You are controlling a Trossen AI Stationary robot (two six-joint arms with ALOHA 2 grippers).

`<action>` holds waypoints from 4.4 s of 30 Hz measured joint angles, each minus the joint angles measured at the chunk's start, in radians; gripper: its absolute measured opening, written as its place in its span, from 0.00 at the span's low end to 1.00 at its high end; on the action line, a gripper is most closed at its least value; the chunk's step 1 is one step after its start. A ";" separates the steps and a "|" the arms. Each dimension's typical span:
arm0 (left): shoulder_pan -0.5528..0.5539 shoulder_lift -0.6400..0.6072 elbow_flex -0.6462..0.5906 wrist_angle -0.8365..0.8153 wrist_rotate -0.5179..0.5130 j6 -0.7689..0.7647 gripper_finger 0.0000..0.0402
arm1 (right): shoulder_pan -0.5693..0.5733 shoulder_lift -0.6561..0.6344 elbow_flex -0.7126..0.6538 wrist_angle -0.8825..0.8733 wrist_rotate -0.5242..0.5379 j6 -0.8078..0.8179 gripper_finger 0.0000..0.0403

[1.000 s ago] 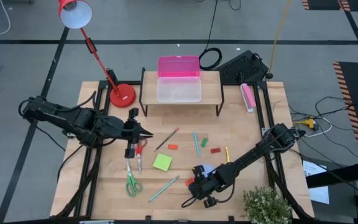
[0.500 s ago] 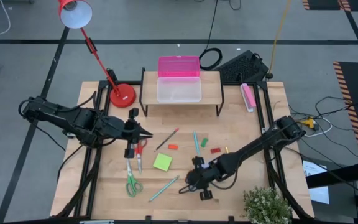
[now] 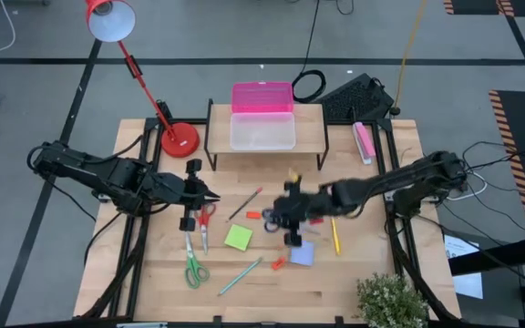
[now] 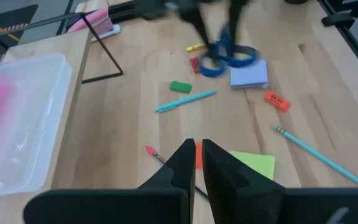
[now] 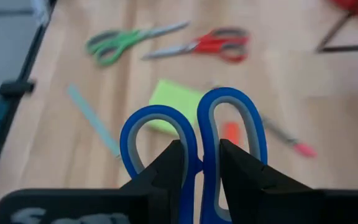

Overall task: Pack school essentials
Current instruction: Put the blue scissors into the pink supply box on the shelf, then put the red scissors into the pink supply box on the shelf

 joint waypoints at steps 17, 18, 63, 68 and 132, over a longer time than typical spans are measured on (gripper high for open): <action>0.000 0.000 0.000 0.001 -0.001 -0.005 0.08 | -0.317 -0.040 0.203 0.018 -0.005 -0.283 0.20; 0.000 0.000 0.000 0.002 -0.001 -0.005 0.08 | -0.332 -0.041 0.208 0.040 -0.005 -0.290 0.20; 0.001 0.000 0.000 0.060 -0.001 0.030 0.08 | -0.685 0.231 0.350 0.180 -0.210 -0.371 0.20; 0.001 0.000 0.000 0.061 -0.001 0.030 0.08 | -0.685 0.230 0.349 0.139 -0.209 -0.382 0.21; -0.065 0.000 -0.319 0.008 0.000 -0.598 0.10 | -0.061 -0.340 -0.312 0.069 -0.047 -0.194 0.32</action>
